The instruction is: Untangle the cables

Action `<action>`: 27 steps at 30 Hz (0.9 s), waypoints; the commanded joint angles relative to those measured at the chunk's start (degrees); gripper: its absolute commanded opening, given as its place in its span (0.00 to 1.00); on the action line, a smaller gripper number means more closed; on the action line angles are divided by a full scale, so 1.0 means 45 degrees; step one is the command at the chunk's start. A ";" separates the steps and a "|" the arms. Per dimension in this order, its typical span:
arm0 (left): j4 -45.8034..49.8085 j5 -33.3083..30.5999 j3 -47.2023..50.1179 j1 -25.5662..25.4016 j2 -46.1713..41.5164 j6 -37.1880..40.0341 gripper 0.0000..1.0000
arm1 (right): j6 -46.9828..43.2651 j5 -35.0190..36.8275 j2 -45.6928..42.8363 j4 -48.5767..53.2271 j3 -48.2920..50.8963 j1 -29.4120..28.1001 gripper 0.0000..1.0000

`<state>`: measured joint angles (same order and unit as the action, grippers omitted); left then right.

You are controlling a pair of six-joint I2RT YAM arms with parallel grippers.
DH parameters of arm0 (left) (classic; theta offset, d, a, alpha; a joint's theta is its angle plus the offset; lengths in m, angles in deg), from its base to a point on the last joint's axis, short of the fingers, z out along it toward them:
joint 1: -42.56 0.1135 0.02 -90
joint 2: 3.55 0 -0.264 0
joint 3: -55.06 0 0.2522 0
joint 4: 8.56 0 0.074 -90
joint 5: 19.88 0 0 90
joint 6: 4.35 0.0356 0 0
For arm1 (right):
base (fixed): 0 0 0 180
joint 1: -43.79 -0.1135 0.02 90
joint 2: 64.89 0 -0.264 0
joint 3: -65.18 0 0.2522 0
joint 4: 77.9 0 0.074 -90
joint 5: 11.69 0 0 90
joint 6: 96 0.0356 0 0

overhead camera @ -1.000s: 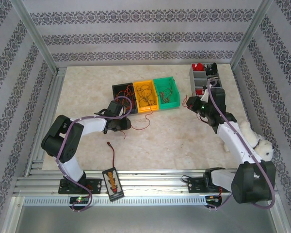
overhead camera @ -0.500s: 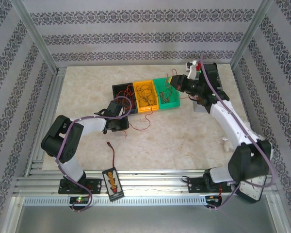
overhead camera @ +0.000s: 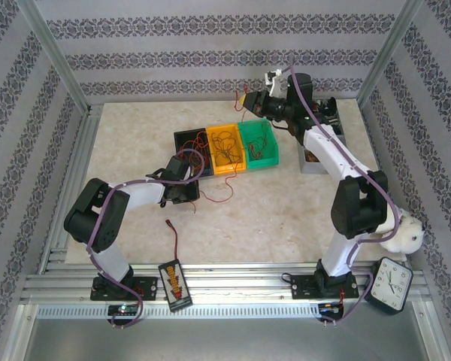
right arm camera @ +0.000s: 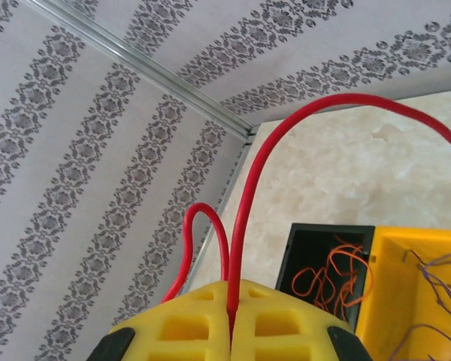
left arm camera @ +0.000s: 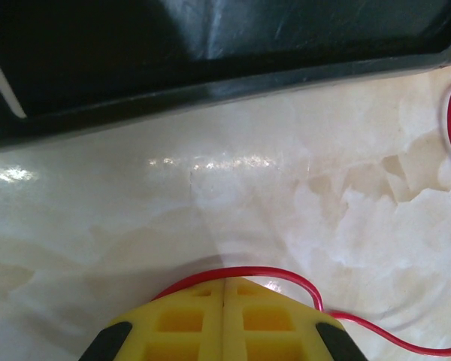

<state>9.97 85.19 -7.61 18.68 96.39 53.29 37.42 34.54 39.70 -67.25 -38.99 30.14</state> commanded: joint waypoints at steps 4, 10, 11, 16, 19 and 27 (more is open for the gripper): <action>0.0787 -0.1357 0.0327 0.0170 0.1774 0.0277 0.00 | 0.0874 -0.0526 0.1282 -0.1137 -0.0083 0.0082 0.05; 0.0873 -0.1367 0.0208 0.0153 0.1870 0.0315 0.00 | 0.1153 -0.0064 0.1572 -0.1631 0.1171 0.0619 0.05; 0.0882 -0.1381 0.0241 0.0155 0.1833 0.0311 0.00 | 0.1144 0.0025 0.1482 -0.1641 0.1459 0.0712 0.05; 0.0794 -0.1378 0.0303 0.0153 0.1773 0.0287 0.00 | 0.0596 0.0677 0.0813 -0.1143 0.2508 0.1069 0.06; 0.0853 -0.1367 0.0257 0.0135 0.1802 0.0330 0.00 | 0.0150 0.1098 0.0409 -0.0649 0.3100 0.1221 0.06; 0.0855 -0.1454 0.0280 0.0138 0.1670 0.0306 0.00 | -0.0222 0.2138 -0.0445 -0.0067 0.4460 0.1704 0.06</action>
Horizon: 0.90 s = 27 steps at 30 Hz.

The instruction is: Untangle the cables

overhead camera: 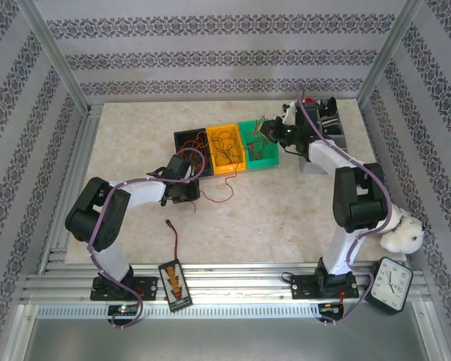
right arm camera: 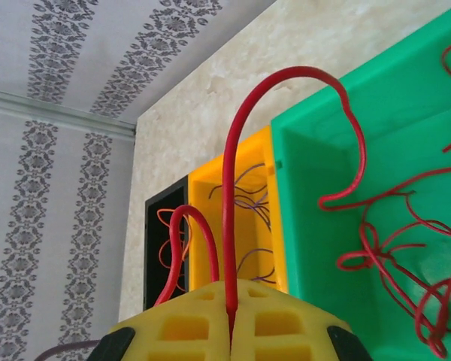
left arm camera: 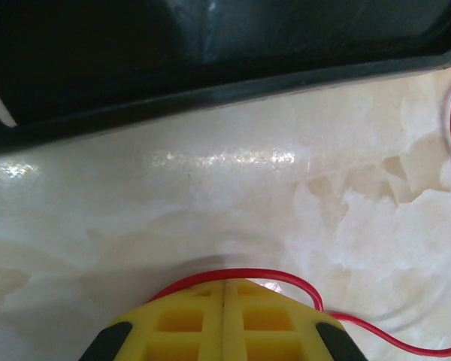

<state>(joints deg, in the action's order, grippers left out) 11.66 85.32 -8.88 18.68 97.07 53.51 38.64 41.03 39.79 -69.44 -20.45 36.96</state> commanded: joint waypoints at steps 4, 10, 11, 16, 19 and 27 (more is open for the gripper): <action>0.0362 -0.1503 0.0698 0.0131 0.1471 0.0159 0.00 | -0.0783 0.1173 -0.0509 0.0941 0.0445 0.0209 0.06; 0.0305 -0.1498 0.0754 0.0131 0.1443 0.0187 0.00 | -0.1238 0.2668 -0.0462 0.2242 0.0479 0.0148 0.06; 0.0286 -0.1488 0.0760 0.0131 0.1434 0.0173 0.00 | -0.1465 0.2971 -0.0407 0.2610 0.0319 0.0086 0.06; 0.0283 -0.1474 0.0716 0.0131 0.1531 0.0227 0.00 | -0.2724 0.4760 0.0337 0.5038 -0.1181 -0.0583 0.05; 0.0284 -0.1464 0.0699 0.0131 0.1599 0.0223 0.00 | -0.3115 0.5258 0.1049 0.6158 -0.2195 -0.0885 0.05; 0.0186 -0.1345 0.0709 0.0111 0.1605 0.0267 0.00 | -0.3495 0.6361 0.3149 0.8026 -0.4712 -0.1508 0.06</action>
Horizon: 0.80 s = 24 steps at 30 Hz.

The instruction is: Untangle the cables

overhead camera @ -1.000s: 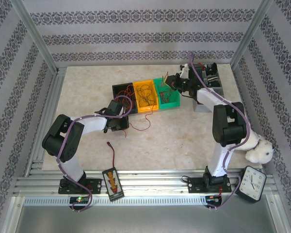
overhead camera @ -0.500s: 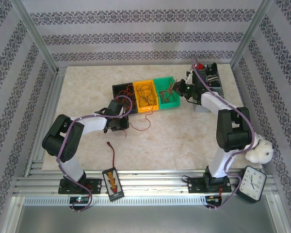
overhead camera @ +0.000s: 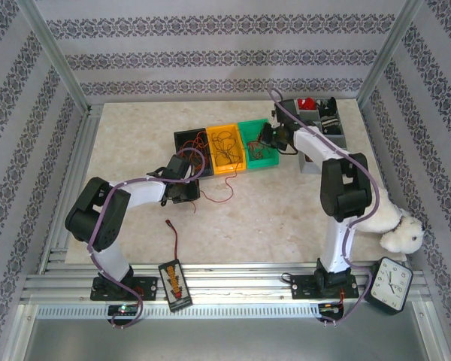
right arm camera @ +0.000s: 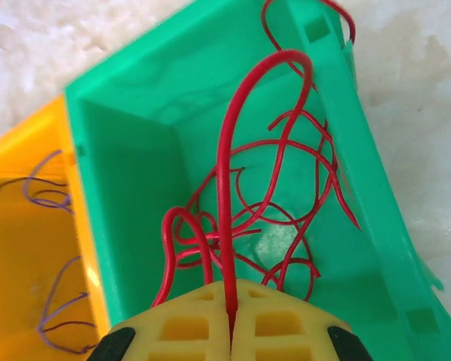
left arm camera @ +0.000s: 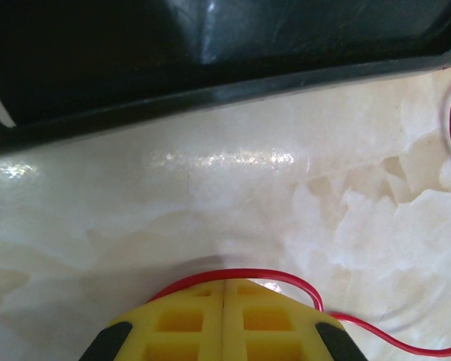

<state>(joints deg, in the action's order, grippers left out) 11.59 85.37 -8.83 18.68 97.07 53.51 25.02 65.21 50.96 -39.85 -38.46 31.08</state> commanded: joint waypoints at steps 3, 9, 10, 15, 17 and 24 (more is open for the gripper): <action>0.0217 -0.1337 0.0672 0.0101 0.1670 0.0285 0.00 | -0.0622 0.1405 0.1539 0.2233 -0.1823 -0.0418 0.06; 0.0279 -0.1245 0.0601 0.0092 0.1761 0.0379 0.00 | -0.1035 0.2205 0.3317 0.3812 -0.3783 -0.0941 0.06; 0.0288 -0.1225 0.0610 0.0084 0.1758 0.0403 0.00 | -0.1070 0.2326 0.3518 0.3910 -0.3900 -0.1033 0.06; 0.0317 -0.1164 0.0556 0.0092 0.1734 0.0501 0.00 | -0.0854 0.2484 0.4297 0.3934 -0.3992 -0.1297 0.06; 0.0337 -0.1132 0.0556 0.0092 0.1691 0.0520 0.00 | -0.0774 0.2229 0.4307 0.3694 -0.3859 -0.1297 0.06; 0.0432 -0.1081 0.0539 0.0070 0.1370 0.0597 0.00 | -0.0874 0.2115 0.2209 0.2284 -0.3011 -0.1278 0.21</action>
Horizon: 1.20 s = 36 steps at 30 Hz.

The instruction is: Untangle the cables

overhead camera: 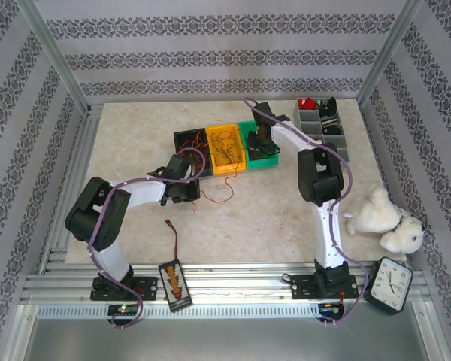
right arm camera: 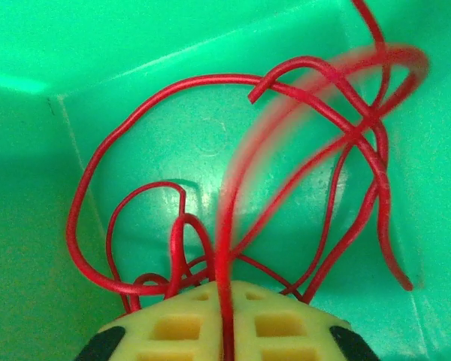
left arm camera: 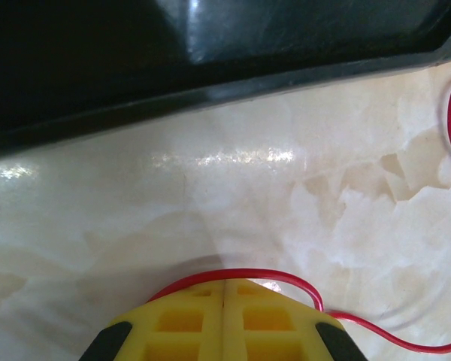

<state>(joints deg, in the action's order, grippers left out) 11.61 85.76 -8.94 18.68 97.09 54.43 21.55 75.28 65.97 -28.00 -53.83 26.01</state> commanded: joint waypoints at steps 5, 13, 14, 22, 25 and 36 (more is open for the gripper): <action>0.0508 -0.1141 0.0506 0.0072 0.1239 0.0356 0.00 | 0.0059 0.0091 -0.2878 -0.1630 0.1475 -0.0065 0.36; 0.0318 -0.0379 0.0660 -0.0080 0.0659 0.0858 0.00 | 0.0500 0.0219 -0.4616 -0.2451 0.3038 0.0183 0.39; 0.0248 -0.0120 0.0673 -0.0158 0.0610 0.1049 0.00 | 0.0519 0.0233 -0.4999 -0.2676 0.3510 0.0167 0.39; -0.0088 0.1839 -0.0008 -0.1218 0.0996 0.2291 0.00 | -0.0117 -0.0742 -0.8578 -0.4721 0.8493 -0.0766 0.40; -0.0040 0.2612 -0.0562 -0.1532 0.1456 0.2627 0.00 | -0.0482 -0.1269 -0.9245 -0.4798 0.9689 -0.1301 0.41; 0.0248 0.4532 -0.1426 -0.1759 0.1745 0.3147 0.00 | -0.0282 -0.2159 -0.8463 -0.5615 1.1157 -0.2434 0.42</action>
<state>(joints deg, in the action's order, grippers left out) 12.55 96.65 -16.29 13.92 102.16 66.82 20.56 67.24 26.04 -50.71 -3.67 16.09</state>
